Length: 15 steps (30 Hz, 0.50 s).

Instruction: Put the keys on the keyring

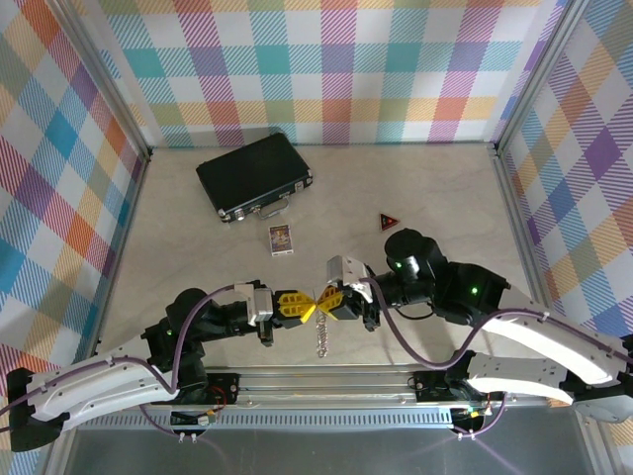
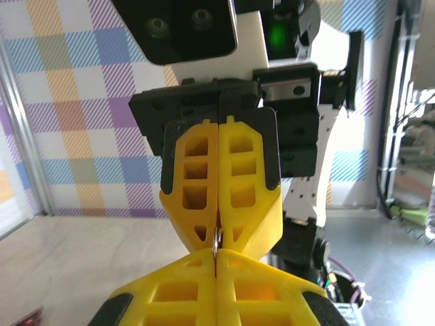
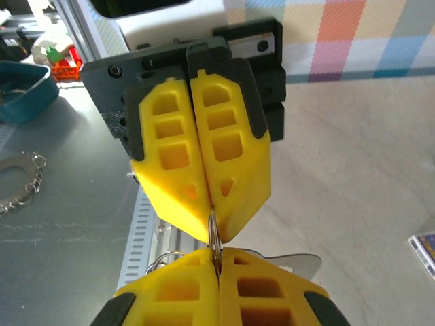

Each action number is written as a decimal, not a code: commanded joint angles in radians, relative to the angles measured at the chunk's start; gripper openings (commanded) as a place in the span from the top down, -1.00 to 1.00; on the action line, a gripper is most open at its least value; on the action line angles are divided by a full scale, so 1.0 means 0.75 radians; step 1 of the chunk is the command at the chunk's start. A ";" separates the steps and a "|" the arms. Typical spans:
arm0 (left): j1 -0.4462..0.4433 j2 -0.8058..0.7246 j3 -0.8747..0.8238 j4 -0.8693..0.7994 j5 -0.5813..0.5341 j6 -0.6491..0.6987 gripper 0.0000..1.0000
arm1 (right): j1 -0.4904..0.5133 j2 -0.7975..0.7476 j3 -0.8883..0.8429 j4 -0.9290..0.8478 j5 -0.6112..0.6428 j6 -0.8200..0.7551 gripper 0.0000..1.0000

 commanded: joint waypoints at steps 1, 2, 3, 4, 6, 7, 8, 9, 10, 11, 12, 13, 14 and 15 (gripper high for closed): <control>-0.005 -0.022 0.072 -0.180 -0.085 0.077 0.71 | -0.007 0.023 0.111 -0.137 0.021 -0.069 1.00; -0.005 -0.022 0.083 -0.200 -0.089 0.082 0.66 | -0.007 0.037 0.125 -0.158 0.026 -0.076 1.00; -0.005 -0.020 0.095 -0.230 -0.093 0.089 0.63 | -0.007 0.053 0.142 -0.180 0.037 -0.082 1.00; -0.005 -0.018 0.115 -0.266 -0.098 0.097 0.60 | -0.007 0.072 0.159 -0.204 0.048 -0.087 1.00; -0.006 -0.008 0.147 -0.339 -0.101 0.115 0.56 | -0.007 0.104 0.189 -0.249 0.055 -0.102 1.00; -0.005 -0.002 0.164 -0.371 -0.101 0.120 0.55 | -0.007 0.123 0.205 -0.273 0.060 -0.109 1.00; -0.005 0.000 0.175 -0.390 -0.103 0.124 0.54 | -0.007 0.137 0.222 -0.294 0.063 -0.116 1.00; -0.005 0.003 0.184 -0.401 -0.104 0.128 0.54 | -0.007 0.154 0.235 -0.313 0.065 -0.124 1.00; -0.005 0.006 0.192 -0.412 -0.106 0.133 0.54 | -0.007 0.170 0.249 -0.335 0.066 -0.130 1.00; -0.005 0.011 0.200 -0.422 -0.108 0.138 0.54 | -0.005 0.181 0.258 -0.349 0.062 -0.135 1.00; -0.006 0.018 0.207 -0.430 -0.109 0.146 0.54 | -0.003 0.193 0.268 -0.362 0.050 -0.139 1.00; -0.005 0.026 0.217 -0.436 -0.107 0.152 0.54 | -0.004 0.200 0.273 -0.366 0.037 -0.141 1.00; -0.005 0.034 0.222 -0.432 -0.106 0.158 0.54 | -0.003 0.204 0.277 -0.366 0.025 -0.141 1.00; -0.004 0.044 0.226 -0.426 -0.101 0.163 0.54 | -0.003 0.207 0.281 -0.366 0.019 -0.141 1.00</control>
